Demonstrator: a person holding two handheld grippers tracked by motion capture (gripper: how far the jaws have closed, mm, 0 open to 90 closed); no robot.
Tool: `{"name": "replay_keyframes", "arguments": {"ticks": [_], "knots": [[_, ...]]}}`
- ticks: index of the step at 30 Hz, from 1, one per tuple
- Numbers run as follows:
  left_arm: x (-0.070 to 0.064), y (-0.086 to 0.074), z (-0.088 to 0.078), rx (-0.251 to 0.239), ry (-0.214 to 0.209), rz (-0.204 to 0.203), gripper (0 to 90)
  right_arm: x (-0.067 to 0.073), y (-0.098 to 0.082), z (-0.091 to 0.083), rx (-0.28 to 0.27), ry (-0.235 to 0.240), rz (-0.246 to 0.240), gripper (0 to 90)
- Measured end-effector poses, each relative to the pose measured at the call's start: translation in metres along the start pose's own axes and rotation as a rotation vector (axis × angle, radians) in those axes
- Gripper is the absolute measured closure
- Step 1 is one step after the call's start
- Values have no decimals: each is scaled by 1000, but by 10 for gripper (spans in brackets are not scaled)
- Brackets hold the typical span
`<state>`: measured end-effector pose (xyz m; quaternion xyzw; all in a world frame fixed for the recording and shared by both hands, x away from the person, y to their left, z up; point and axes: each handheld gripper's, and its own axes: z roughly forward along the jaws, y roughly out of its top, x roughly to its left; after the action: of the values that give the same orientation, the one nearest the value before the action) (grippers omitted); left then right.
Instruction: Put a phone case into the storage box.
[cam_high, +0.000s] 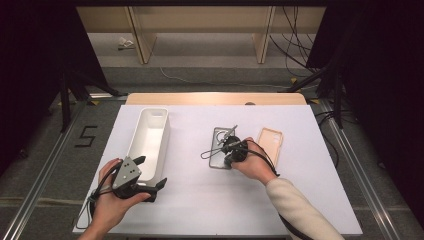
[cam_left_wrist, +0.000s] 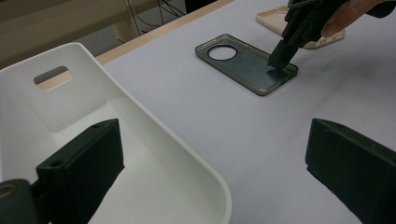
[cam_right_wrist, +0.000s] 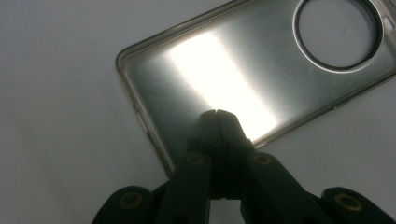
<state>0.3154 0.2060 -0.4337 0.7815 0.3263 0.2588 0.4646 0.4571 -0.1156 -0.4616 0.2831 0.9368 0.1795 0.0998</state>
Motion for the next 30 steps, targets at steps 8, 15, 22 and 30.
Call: {"name": "replay_keyframes", "arguments": {"ticks": [8, 15, 22, 30], "knots": [[0, 0, 0, 0, 1, 1, 37, -4, -1, -5, -14, -2, 3, 884], [0, 0, 1, 0, -1, 2, 37, 0, 3, -14, -52, 21, -112, 703], [-1, 0, 1, 0, -2, 5, 37, 18, 10, -13, 24, 26, -314, 555], [-1, 0, 1, 1, -6, 5, 37, 26, 13, -4, 108, -21, -404, 554]]}}
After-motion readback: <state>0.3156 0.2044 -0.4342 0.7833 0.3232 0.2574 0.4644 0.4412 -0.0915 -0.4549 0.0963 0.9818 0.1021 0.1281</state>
